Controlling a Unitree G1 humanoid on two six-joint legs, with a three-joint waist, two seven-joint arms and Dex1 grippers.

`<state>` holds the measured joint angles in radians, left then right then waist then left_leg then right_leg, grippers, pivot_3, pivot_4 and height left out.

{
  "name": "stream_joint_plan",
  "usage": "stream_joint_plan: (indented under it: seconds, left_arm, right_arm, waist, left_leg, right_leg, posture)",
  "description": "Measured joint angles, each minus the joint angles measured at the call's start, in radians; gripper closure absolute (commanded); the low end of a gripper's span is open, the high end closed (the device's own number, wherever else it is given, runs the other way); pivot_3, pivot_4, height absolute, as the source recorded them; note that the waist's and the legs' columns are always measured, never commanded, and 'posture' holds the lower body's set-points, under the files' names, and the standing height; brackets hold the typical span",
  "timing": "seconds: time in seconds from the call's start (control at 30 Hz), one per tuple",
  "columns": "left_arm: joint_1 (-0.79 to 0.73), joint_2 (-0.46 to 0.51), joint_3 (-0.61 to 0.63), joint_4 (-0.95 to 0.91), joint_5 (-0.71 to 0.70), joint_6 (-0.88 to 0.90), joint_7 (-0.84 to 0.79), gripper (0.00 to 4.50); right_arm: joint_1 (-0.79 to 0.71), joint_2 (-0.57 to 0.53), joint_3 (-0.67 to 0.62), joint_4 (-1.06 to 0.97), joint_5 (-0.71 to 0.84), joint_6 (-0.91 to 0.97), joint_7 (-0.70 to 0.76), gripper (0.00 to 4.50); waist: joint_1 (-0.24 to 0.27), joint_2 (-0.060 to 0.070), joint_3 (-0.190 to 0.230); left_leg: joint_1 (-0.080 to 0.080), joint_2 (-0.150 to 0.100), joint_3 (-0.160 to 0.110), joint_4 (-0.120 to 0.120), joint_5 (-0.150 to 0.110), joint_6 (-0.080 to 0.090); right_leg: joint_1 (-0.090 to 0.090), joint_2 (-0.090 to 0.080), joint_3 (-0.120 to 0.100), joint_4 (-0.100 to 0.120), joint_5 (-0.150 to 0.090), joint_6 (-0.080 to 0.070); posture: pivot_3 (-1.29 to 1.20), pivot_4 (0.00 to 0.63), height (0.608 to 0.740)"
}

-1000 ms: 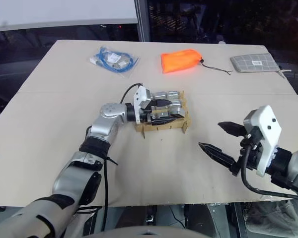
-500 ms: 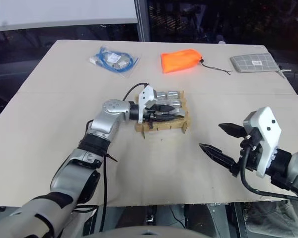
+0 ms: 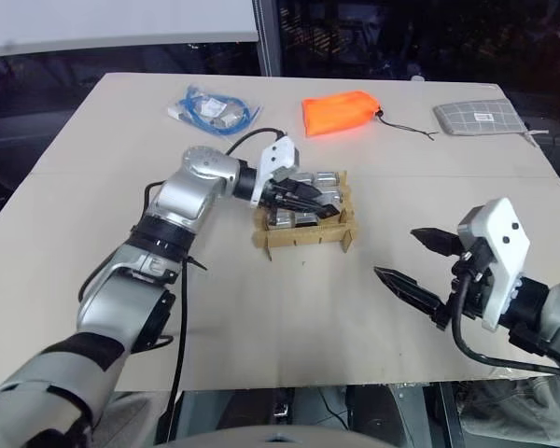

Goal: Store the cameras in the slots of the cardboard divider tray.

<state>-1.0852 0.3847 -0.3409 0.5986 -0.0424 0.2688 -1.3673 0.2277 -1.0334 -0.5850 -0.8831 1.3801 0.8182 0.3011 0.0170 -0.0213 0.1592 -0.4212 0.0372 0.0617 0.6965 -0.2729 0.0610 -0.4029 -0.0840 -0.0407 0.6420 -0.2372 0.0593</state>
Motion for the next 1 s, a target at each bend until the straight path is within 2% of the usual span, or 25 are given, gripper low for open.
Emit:
stream_joint_plan:
  seconds: [0.17, 0.33, 0.4, 0.43, 0.57, 0.6, 0.63, 0.77, 0.87, 1.0]
  left_arm:
    - [-0.086, -0.027, -0.063, 0.129, 0.066, -0.082, -0.040, 3.79]
    - [-0.141, -0.069, -0.066, 0.244, 0.094, -0.157, -0.049, 3.79]
    - [-0.151, -0.076, -0.066, 0.269, 0.104, -0.190, -0.050, 2.78]
    - [-0.157, -0.074, -0.070, 0.287, 0.133, -0.219, -0.034, 2.53]
    - [-0.158, -0.072, -0.067, 0.314, 0.158, -0.243, -0.023, 0.61]
    - [-0.160, -0.071, -0.065, 0.317, 0.163, -0.244, -0.018, 0.25]
    - [-0.160, -0.071, -0.062, 0.319, 0.167, -0.245, -0.010, 0.11]
    - [-0.160, -0.073, -0.052, 0.329, 0.174, -0.251, 0.024, 0.11]
    - [-0.161, -0.081, 0.000, 0.328, 0.153, -0.250, 0.073, 0.11]
    - [-0.120, -0.052, 0.127, 0.192, 0.014, -0.137, 0.033, 0.11]
  right_arm:
    - [-0.002, 0.001, 0.005, 0.001, -0.011, -0.001, -0.001, 0.00]
    - [-0.007, 0.005, 0.019, 0.001, -0.019, -0.003, -0.006, 0.00]
    - [-0.007, 0.008, 0.019, 0.000, -0.022, -0.004, -0.007, 0.00]
    - [-0.006, 0.012, 0.018, -0.001, -0.023, -0.005, -0.007, 0.00]
    - [0.001, 0.016, 0.018, -0.002, -0.025, -0.006, -0.009, 0.00]
    - [0.001, 0.016, 0.018, -0.002, -0.026, -0.007, -0.009, 0.00]
    - [0.001, 0.016, 0.018, -0.002, -0.028, -0.007, -0.008, 0.00]
    - [0.001, 0.016, 0.018, -0.002, -0.036, -0.010, -0.005, 0.00]
    - [0.001, 0.016, 0.019, -0.002, -0.037, -0.012, 0.000, 0.00]
    - [0.005, 0.018, 0.021, 0.000, -0.064, -0.014, 0.023, 0.00]
  waist:
    - [-0.003, 0.000, 0.000]
    - [0.003, 0.000, 0.000]
    - [0.003, 0.000, 0.000]
    - [0.003, 0.000, 0.000]
    - [0.002, 0.000, 0.000]
    - [0.003, 0.000, 0.000]
    - [0.002, 0.000, 0.000]
    - [0.002, 0.000, 0.000]
    - [0.001, -0.001, 0.000]
    - [-0.004, 0.000, 0.000]
  left_leg:
    - [-0.005, 0.000, 0.001, 0.000, 0.000, 0.000]
    - [-0.009, 0.000, 0.000, 0.003, 0.000, 0.000]
    - [-0.010, 0.000, 0.000, 0.004, 0.000, 0.000]
    - [-0.010, 0.000, 0.000, 0.004, 0.000, 0.000]
    - [-0.010, 0.000, 0.000, 0.004, 0.000, 0.000]
    - [-0.010, 0.000, 0.000, 0.004, 0.000, 0.000]
    - [-0.011, 0.000, 0.000, 0.004, 0.000, 0.000]
    - [-0.011, 0.000, 0.000, 0.004, 0.000, 0.000]
    - [-0.011, 0.000, 0.000, 0.004, 0.000, 0.001]
    - [-0.011, 0.001, 0.000, 0.004, 0.000, 0.000]
  right_leg:
    - [-0.005, 0.002, 0.001, 0.000, 0.000, 0.000]
    - [-0.008, 0.002, 0.000, 0.001, 0.000, 0.000]
    - [-0.008, 0.001, 0.000, 0.001, 0.001, 0.001]
    - [-0.008, 0.001, 0.001, 0.001, 0.001, 0.002]
    - [-0.008, 0.001, 0.001, 0.001, 0.001, 0.002]
    - [-0.008, 0.001, 0.001, 0.001, 0.001, 0.002]
    - [-0.009, 0.001, 0.001, 0.001, 0.001, 0.002]
    - [-0.009, 0.001, 0.001, 0.001, 0.001, 0.002]
    - [-0.009, 0.001, 0.001, 0.001, 0.001, 0.002]
    - [-0.009, 0.001, 0.001, 0.002, 0.001, 0.002]
  posture:
    - [0.00, 0.150, 0.740]
    - [0.00, 0.150, 0.740]
    - [0.00, 0.150, 0.740]
    - [0.00, 0.150, 0.740]
    - [0.00, 0.150, 0.740]
    - [0.00, 0.150, 0.740]
    - [0.00, 0.150, 0.740]
    - [0.00, 0.150, 0.740]
    - [0.00, 0.150, 0.740]
    - [0.00, 0.150, 0.740]
